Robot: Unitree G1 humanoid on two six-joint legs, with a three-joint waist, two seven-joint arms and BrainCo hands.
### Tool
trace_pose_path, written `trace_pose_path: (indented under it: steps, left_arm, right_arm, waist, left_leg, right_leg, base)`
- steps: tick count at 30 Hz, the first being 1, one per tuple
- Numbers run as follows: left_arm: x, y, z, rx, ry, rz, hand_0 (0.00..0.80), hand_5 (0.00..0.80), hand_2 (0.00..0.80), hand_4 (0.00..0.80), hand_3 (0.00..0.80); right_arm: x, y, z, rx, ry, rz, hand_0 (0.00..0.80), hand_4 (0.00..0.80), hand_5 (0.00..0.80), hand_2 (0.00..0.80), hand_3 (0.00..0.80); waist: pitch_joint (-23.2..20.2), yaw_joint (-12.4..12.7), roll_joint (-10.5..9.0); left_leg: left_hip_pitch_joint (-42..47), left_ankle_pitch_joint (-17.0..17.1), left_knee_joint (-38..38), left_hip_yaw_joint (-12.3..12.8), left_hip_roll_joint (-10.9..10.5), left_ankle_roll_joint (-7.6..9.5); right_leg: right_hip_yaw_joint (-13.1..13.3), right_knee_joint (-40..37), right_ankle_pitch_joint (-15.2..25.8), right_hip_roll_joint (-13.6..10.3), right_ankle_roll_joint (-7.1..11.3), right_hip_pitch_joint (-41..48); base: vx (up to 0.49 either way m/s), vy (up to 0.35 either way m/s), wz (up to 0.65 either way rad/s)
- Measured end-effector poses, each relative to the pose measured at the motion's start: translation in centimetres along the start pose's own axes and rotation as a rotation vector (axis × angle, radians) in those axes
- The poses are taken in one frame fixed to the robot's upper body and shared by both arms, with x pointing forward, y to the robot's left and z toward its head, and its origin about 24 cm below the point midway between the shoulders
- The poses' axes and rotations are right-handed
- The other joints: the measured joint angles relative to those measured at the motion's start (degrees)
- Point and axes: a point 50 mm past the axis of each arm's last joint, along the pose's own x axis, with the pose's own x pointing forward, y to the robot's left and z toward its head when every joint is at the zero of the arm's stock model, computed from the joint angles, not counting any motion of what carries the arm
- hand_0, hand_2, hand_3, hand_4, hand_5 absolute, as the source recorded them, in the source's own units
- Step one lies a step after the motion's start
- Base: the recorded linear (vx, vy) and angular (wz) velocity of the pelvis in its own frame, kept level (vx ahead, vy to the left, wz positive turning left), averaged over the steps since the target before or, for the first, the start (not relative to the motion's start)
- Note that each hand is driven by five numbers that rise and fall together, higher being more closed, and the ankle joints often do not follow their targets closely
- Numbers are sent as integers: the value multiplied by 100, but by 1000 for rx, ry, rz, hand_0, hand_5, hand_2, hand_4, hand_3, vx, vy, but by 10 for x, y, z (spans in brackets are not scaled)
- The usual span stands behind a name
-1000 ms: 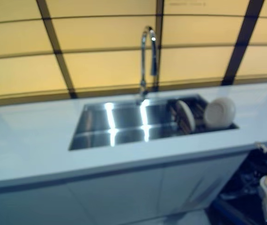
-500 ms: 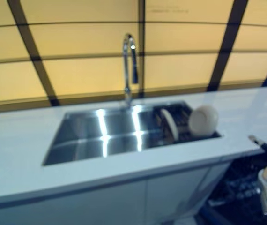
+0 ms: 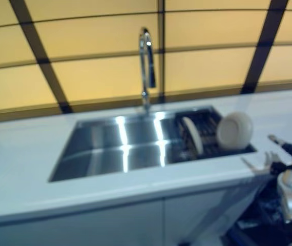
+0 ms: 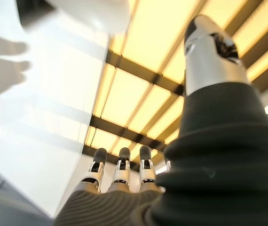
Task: Take plates into dishwasher
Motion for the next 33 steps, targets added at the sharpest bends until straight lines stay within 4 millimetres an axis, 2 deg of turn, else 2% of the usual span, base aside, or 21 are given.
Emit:
trace_pose_path:
  steps: [1,2,4,5,6,8,10,11,12,15,16,17,18,20,22,24,26,28,29,31,33]
  left_arm:
    - [0,1,-1,-29,16,14,0,0,0,0,0]
    - [0,-1,-2,-46,23,16,0,0,0,0,0]
    - [0,-9,-3,-55,29,-2,0,0,0,0,0]
    - [0,-11,-3,-57,27,-7,0,0,0,0,0]
    - [0,-10,-3,-58,28,-6,0,0,0,0,0]
    - [1,-8,1,-57,16,-4,0,0,0,0,0]
    - [3,-11,15,-63,-21,-19,0,0,0,0,0]
    - [4,-10,21,-59,-45,-21,0,0,0,0,0]
    - [5,-10,26,-58,-65,-23,0,0,0,0,0]
    - [4,-3,14,-21,-10,-8,0,0,0,0,0]
    - [4,1,14,-8,-7,-2,0,0,0,0,0]
    - [5,6,20,-4,-23,6,0,0,0,0,0]
    - [6,8,24,0,-32,6,0,0,0,0,0]
    - [6,9,26,20,-37,-1,0,0,0,0,0]
    - [6,6,23,35,-35,-10,0,0,0,0,0]
    - [5,6,21,34,-34,-11,0,0,0,0,0]
    - [5,7,21,33,-25,-3,0,0,0,0,0]
    - [4,14,17,36,-9,14,0,0,0,0,0]
    - [4,23,18,40,-8,43,0,0,0,0,0]
    - [5,18,19,29,-2,33,0,0,0,0,0]
    - [5,19,21,29,-11,40,0,0,0,0,0]
  right_arm:
    - [2,-3,-1,7,6,-10,0,0,0,0,0]
    - [1,-2,-3,12,19,-9,0,0,0,0,0]
    - [5,-4,2,12,2,-4,0,0,0,0,0]
    - [5,-3,3,12,0,7,0,0,0,0,0]
    - [5,-1,3,15,0,23,0,0,0,0,0]
    - [3,0,1,18,7,36,0,0,0,0,0]
    - [4,-2,1,26,9,39,0,0,0,0,0]
    - [2,-2,-4,32,31,44,0,0,0,0,0]
    - [1,-2,-7,31,39,48,0,0,0,0,0]
    - [2,-8,-16,38,61,22,0,0,0,0,0]
    - [2,-9,-20,33,79,15,0,0,0,0,0]
    - [2,-9,-18,37,71,16,0,0,0,0,0]
    - [3,-8,-17,44,66,18,0,0,0,0,0]
    - [4,-7,-15,46,62,19,0,0,0,0,0]
    - [6,-9,-11,33,46,20,0,0,0,0,0]
    - [12,-17,-4,8,25,9,0,0,0,0,0]
    - [15,-19,0,10,15,4,0,0,0,0,0]
    - [14,-17,-3,19,30,12,0,0,0,0,0]
    - [13,-17,-7,27,46,9,0,0,0,0,0]
    - [15,-22,-17,46,119,4,0,0,0,0,0]
    - [14,-21,-25,81,181,40,0,0,0,0,0]
  waist:
    - [141,9,-104]
    - [161,26,-189]
    - [169,29,-189]
    - [155,33,-161]
    - [131,52,-117]
    - [30,85,-262]
    - [19,76,-302]
    - [-7,85,-323]
    - [-21,89,-340]
    - [-55,58,-357]
    - [-59,37,-354]
    - [-44,30,-372]
    - [-15,42,-310]
    - [81,49,-134]
    - [90,52,-49]
    - [78,-1,-33]
    - [71,-77,-67]
    - [-24,-230,-315]
    - [-83,-294,-565]
    - [-159,-342,-514]
    - [-206,-288,-463]
  left_leg:
    - [-305,-215,660,-109,-39,-140]
    - [-515,-292,725,-175,-183,-218]
    - [-684,-172,199,-164,-292,-87]
    - [-786,-25,-62,-129,-246,95]
    - [-922,28,-147,3,-155,142]
    - [-819,199,-171,43,-269,266]
    - [-561,598,-466,55,-325,565]
    - [-339,851,-601,96,-309,585]
    - [-240,826,-657,104,-322,612]
    - [-121,443,-561,158,-375,756]
    - [-76,392,-525,103,-383,798]
    - [-123,454,-525,135,-374,769]
    - [-118,470,-507,152,-298,767]
    - [88,406,-529,147,-169,812]
    - [164,370,-539,189,-128,801]
    - [169,318,-548,278,-60,726]
    - [163,320,-587,266,-28,722]
    - [171,373,-691,152,-70,574]
    - [246,471,-795,88,-147,361]
    - [249,273,-260,-22,-76,165]
    - [275,144,-321,-101,108,60]
  right_leg:
    - [188,-491,115,18,-91,372]
    - [458,-1020,344,-3,-94,743]
    - [594,-1499,472,-47,-47,1123]
    - [612,-1699,459,-13,-16,1274]
    - [656,-1825,428,52,-34,1445]
    - [765,-1865,364,-74,15,1510]
    - [693,-1658,254,-114,203,1540]
    - [502,-1343,90,-128,457,1553]
    - [400,-1148,12,-163,545,1515]
    - [-16,210,-124,-444,725,1141]
    - [-231,1124,-81,-656,791,870]
    - [-236,1630,324,-863,895,643]
    - [-191,1940,846,-951,1193,509]
    - [-320,2315,1012,-1012,1168,370]
    - [-387,2212,943,-1230,1106,105]
    - [-616,1042,818,-1546,1102,-183]
    - [-693,-27,905,-1578,1191,-221]
    - [-699,-661,933,-1535,1270,-263]
    - [-613,-908,1011,-1506,1195,-256]
    - [-696,-1032,1067,-1315,1208,-124]
    - [-797,-1373,1249,-1049,1184,-7]
  base:
    - [379,143,13]
    - [396,167,18]
    - [276,137,1]
    - [301,161,-15]
    - [349,186,-32]
    - [221,112,-30]
    - [209,131,-21]
    - [163,113,-15]
    - [228,162,-10]
    - [191,176,-5]
    - [179,214,15]
    - [203,240,24]
    - [135,154,17]
    - [136,73,10]
    - [181,-74,-4]
    - [225,-205,-15]
    - [114,-179,-5]
    - [85,-172,31]
    - [69,-157,45]
    - [32,-149,25]
    - [38,-169,-9]
